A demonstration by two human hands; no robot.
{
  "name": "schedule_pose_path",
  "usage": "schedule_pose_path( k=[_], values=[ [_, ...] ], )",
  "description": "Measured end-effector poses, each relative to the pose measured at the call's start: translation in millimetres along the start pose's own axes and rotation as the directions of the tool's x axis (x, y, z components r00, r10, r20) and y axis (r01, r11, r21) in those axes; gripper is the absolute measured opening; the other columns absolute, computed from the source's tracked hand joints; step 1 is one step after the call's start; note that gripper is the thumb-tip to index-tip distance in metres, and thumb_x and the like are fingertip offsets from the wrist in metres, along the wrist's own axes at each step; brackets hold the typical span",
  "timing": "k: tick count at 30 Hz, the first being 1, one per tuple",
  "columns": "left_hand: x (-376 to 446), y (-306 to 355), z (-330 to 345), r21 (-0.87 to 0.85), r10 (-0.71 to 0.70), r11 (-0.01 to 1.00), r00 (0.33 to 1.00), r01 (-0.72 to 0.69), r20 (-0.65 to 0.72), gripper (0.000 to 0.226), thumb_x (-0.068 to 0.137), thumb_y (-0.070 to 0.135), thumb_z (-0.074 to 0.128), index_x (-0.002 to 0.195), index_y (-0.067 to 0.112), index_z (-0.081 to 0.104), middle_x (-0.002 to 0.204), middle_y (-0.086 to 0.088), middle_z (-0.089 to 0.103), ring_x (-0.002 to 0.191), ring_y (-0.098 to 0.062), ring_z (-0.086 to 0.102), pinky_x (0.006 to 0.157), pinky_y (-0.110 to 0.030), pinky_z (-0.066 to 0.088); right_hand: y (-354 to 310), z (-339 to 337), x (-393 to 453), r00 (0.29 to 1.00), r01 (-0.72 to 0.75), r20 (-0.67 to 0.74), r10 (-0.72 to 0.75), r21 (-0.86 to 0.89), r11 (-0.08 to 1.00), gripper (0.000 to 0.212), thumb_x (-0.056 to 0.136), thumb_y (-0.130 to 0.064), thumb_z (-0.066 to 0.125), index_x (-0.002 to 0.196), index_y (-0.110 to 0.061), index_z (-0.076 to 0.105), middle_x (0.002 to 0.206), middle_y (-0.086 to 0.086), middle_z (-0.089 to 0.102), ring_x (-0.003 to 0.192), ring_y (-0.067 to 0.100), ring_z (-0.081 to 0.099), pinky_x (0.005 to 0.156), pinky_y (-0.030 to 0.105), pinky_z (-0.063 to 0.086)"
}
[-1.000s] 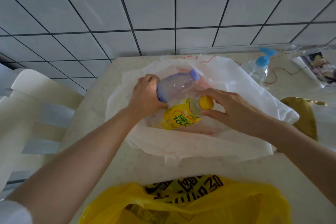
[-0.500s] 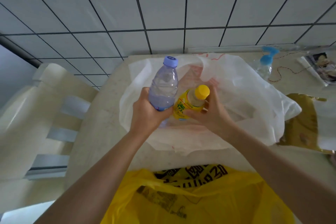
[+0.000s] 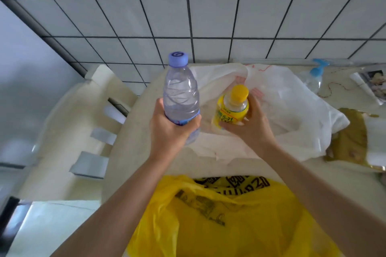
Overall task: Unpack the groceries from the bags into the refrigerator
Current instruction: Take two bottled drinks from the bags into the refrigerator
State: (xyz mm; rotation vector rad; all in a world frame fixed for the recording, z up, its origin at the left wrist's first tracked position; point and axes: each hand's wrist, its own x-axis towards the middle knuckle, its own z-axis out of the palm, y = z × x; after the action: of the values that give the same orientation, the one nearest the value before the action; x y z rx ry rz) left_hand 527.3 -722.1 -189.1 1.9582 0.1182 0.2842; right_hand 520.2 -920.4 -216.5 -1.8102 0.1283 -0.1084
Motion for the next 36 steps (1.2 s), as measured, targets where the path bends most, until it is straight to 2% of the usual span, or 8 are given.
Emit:
schedule_pose_path(
  k=[3, 10, 16, 21, 25, 30, 33, 36],
  values=[
    [-22.3, 5.1, -21.2, -0.033, -0.002, 0.999, 1.0, 0.001, -0.015, 0.056, 0.053, 0.041, 0.08, 0.095, 0.01, 0.059, 0.081, -0.005, 0.068, 0.074, -0.025, 0.065, 0.065, -0.043, 0.055, -32.9, -13.5, -29.2, 0.994, 0.105, -0.024, -0.106, -0.053, 0.993, 0.072, 0.05, -0.044, 0.084, 0.112, -0.051, 0.046, 0.108, -0.022, 0.059, 0.104, 0.011, 0.06, 0.09, 0.045, 0.052],
    [-98.1, 10.4, -81.4, -0.048, 0.001, 0.999, 1.0, -0.001, 0.002, 0.063, 0.054, 0.054, 0.079, 0.094, 0.009, 0.059, 0.081, -0.008, 0.065, 0.076, -0.027, 0.064, 0.063, -0.037, 0.055, -83.5, -30.1, -141.4, 0.98, 0.197, 0.014, -0.198, -0.176, 0.964, 0.076, 0.056, -0.03, 0.091, 0.115, -0.039, 0.045, 0.108, -0.028, 0.057, 0.102, -0.001, 0.056, 0.082, 0.017, 0.047],
    [-177.8, 6.0, -138.8, -0.007, -0.037, 0.999, 0.998, 0.037, 0.043, 0.068, 0.053, 0.063, 0.07, 0.091, 0.008, 0.059, 0.071, -0.003, 0.064, 0.066, -0.012, 0.063, 0.058, -0.019, 0.049, -78.5, -11.6, -235.8, 0.999, 0.047, 0.009, -0.047, -0.076, 0.996, 0.076, 0.049, -0.048, 0.084, 0.117, -0.037, 0.051, 0.108, -0.012, 0.066, 0.099, 0.012, 0.066, 0.082, 0.047, 0.056],
    [-248.0, 8.8, -175.3, -0.044, -0.129, 0.991, 0.992, 0.129, 0.008, 0.041, 0.055, 0.037, 0.083, 0.08, 0.018, 0.055, 0.06, 0.008, 0.06, 0.057, 0.007, 0.059, 0.052, -0.007, 0.043, -78.2, 11.1, -298.4, 0.997, -0.009, 0.077, 0.014, -0.061, 0.998, 0.077, 0.047, -0.049, 0.085, 0.115, -0.034, 0.053, 0.103, -0.009, 0.068, 0.095, 0.013, 0.067, 0.079, 0.046, 0.056],
    [-303.5, 10.6, -189.2, -0.056, -0.204, 0.978, 0.976, 0.2, -0.081, 0.039, 0.062, 0.02, 0.088, 0.082, 0.015, 0.055, 0.062, 0.02, 0.064, 0.056, 0.004, 0.06, 0.048, -0.007, 0.042, -78.2, 24.7, -333.3, 0.987, -0.012, 0.157, 0.02, -0.05, 0.999, 0.074, 0.047, -0.04, 0.087, 0.113, -0.034, 0.053, 0.099, -0.013, 0.067, 0.09, 0.01, 0.066, 0.073, 0.033, 0.055],
    [-379.1, -0.2, -198.1, -0.102, -0.421, 0.907, 0.873, 0.409, -0.246, 0.042, 0.053, 0.034, 0.079, 0.082, 0.016, 0.054, 0.065, 0.004, 0.061, 0.052, -0.003, 0.054, 0.049, -0.014, 0.043, -65.5, 37.1, -361.5, 0.944, -0.007, 0.327, 0.032, -0.075, 0.997, 0.074, 0.052, -0.017, 0.093, 0.112, -0.032, 0.052, 0.099, -0.018, 0.064, 0.088, 0.007, 0.064, 0.07, 0.026, 0.054],
    [-420.0, -8.8, -210.4, -0.113, -0.501, 0.861, 0.788, 0.496, -0.357, 0.043, 0.057, 0.022, 0.089, 0.086, 0.023, 0.057, 0.077, 0.006, 0.067, 0.067, -0.006, 0.062, 0.06, -0.017, 0.046, -60.7, 52.3, -377.9, 0.897, 0.012, 0.44, 0.028, -0.087, 0.996, 0.072, 0.051, -0.017, 0.093, 0.108, -0.031, 0.051, 0.095, -0.021, 0.063, 0.085, 0.006, 0.063, 0.067, 0.023, 0.053],
    [-456.7, -12.6, -226.1, -0.152, -0.552, 0.823, 0.709, 0.547, -0.44, 0.043, 0.06, 0.008, 0.087, 0.088, 0.023, 0.058, 0.079, 0.005, 0.068, 0.064, -0.002, 0.06, 0.057, -0.01, 0.044, -61.2, 71.7, -398.3, 0.858, 0.031, 0.513, 0.022, -0.096, 0.995, 0.074, 0.048, -0.028, 0.093, 0.109, -0.032, 0.051, 0.095, -0.018, 0.063, 0.086, 0.007, 0.063, 0.067, 0.022, 0.053]
  ],
)
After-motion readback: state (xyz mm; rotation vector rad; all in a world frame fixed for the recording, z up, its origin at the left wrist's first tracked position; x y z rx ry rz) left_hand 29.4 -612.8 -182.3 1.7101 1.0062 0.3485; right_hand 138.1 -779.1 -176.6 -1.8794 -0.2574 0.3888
